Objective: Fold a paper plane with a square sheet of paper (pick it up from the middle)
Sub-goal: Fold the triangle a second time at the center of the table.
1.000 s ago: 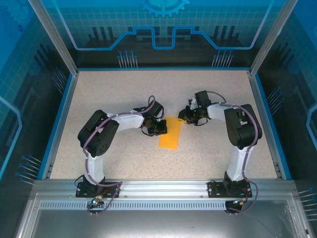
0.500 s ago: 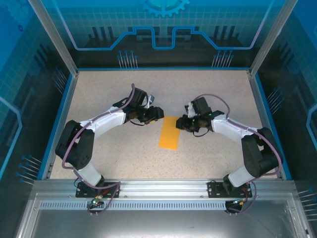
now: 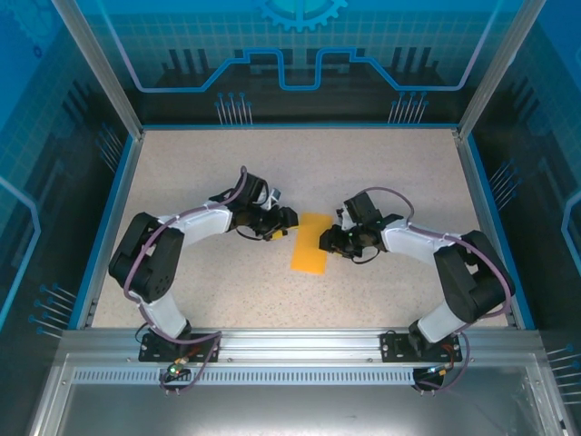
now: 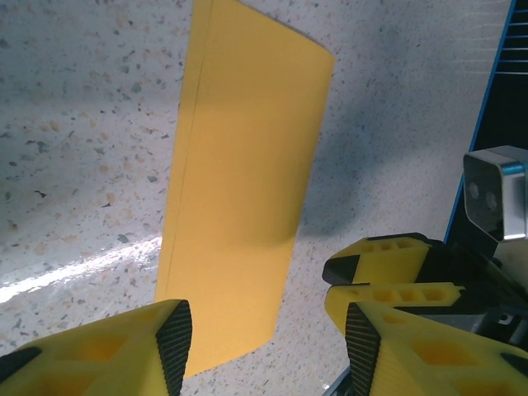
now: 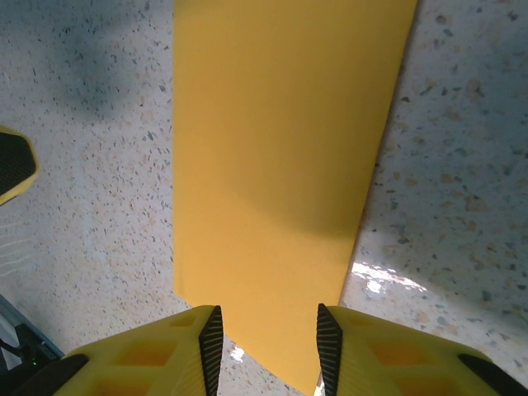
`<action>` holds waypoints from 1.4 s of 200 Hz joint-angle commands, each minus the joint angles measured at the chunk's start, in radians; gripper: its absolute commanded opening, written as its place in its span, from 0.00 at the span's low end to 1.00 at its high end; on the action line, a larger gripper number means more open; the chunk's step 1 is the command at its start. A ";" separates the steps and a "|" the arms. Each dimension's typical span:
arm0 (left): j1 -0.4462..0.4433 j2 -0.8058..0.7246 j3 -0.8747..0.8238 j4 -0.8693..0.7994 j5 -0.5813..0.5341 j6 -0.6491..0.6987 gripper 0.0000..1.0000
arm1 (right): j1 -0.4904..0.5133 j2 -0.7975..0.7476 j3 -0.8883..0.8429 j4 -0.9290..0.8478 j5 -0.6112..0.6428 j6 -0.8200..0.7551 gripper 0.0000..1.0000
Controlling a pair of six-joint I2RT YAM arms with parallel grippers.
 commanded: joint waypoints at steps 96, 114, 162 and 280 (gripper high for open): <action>-0.044 0.059 0.030 -0.023 0.010 -0.008 0.55 | 0.021 0.101 0.002 0.044 -0.025 0.018 0.38; -0.046 0.066 0.032 -0.032 0.005 -0.004 0.55 | 0.022 0.109 -0.004 0.040 -0.017 0.014 0.38; -0.055 0.080 0.045 -0.050 -0.004 0.005 0.56 | 0.020 0.110 -0.028 0.032 0.006 0.014 0.36; -0.080 0.093 0.071 -0.092 -0.033 0.018 0.56 | 0.003 0.009 -0.046 0.012 0.010 0.015 0.30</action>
